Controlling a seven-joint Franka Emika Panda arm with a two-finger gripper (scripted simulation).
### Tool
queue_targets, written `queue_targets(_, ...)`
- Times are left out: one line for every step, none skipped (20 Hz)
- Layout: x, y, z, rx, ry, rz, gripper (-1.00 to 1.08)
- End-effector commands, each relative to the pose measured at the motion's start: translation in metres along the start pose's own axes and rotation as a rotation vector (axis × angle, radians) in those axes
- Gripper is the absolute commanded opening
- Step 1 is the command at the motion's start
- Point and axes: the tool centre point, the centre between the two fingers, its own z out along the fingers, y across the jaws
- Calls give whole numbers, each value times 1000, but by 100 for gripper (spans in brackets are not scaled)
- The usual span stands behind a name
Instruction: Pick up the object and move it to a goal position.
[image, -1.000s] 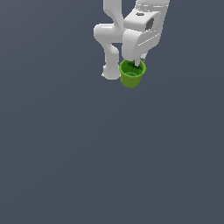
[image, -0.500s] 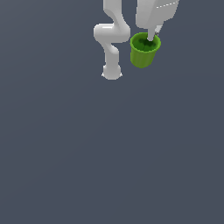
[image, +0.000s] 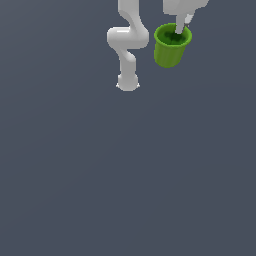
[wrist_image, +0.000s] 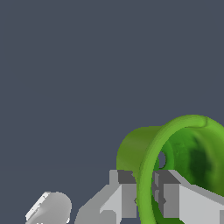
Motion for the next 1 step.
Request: queue_targets(1, 0, -2, -1, 1, 0, -100)
